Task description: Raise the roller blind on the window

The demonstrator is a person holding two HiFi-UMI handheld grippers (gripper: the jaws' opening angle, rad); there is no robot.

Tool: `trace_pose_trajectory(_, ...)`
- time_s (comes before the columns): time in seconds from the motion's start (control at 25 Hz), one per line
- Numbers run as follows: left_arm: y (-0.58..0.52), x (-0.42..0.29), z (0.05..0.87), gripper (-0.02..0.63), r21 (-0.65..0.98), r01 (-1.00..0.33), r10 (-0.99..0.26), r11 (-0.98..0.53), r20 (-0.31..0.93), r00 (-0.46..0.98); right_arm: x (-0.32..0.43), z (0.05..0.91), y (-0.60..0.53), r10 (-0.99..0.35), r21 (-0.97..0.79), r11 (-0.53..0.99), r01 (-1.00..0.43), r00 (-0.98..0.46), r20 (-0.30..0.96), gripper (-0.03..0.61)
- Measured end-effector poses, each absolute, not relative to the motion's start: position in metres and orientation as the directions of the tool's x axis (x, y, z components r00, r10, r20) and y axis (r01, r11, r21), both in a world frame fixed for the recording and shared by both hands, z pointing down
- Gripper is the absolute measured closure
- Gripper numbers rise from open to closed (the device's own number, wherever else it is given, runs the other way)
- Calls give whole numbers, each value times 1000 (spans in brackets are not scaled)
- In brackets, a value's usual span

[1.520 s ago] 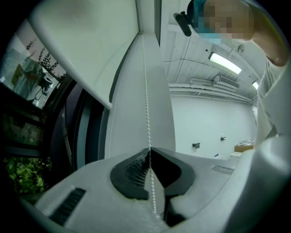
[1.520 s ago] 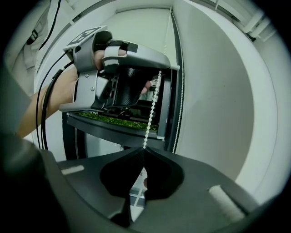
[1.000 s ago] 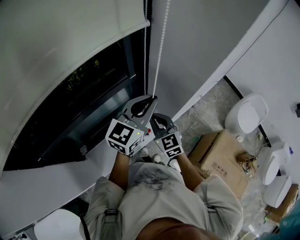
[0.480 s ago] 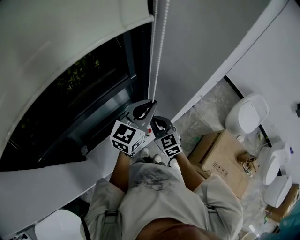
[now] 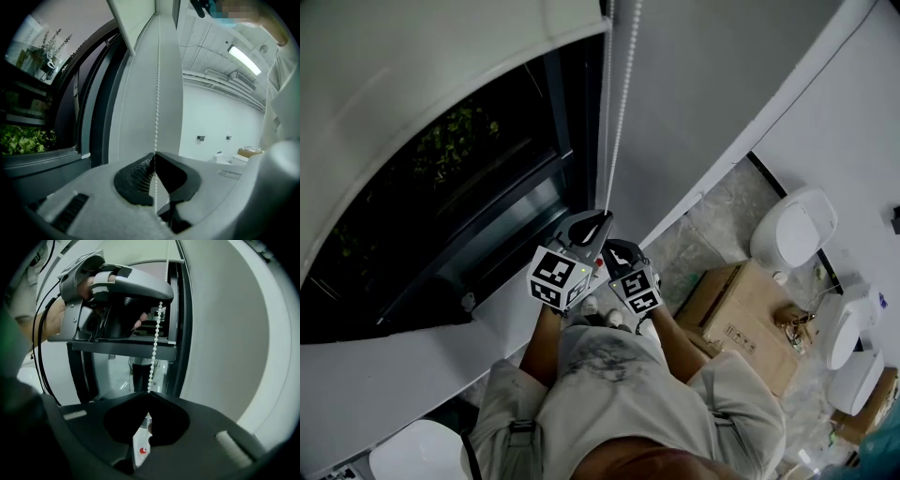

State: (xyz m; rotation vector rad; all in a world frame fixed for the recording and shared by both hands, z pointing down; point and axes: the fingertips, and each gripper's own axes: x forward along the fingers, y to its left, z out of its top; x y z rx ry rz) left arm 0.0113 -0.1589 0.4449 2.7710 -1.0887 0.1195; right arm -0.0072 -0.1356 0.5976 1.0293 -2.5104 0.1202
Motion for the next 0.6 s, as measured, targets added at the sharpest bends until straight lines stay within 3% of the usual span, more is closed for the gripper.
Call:
trace_pose_trajectory(0.2,-156,10,448,597,123,-682,-669,-721,132,731,-6,599,-134,-668,94,710,-698,-624,405,566)
trace_pose_trajectory(0.6,-164,-3,447,597,110,-700,-687,-705,136,714,4,550,-130,-741,70,657,-751,-625,248,543)
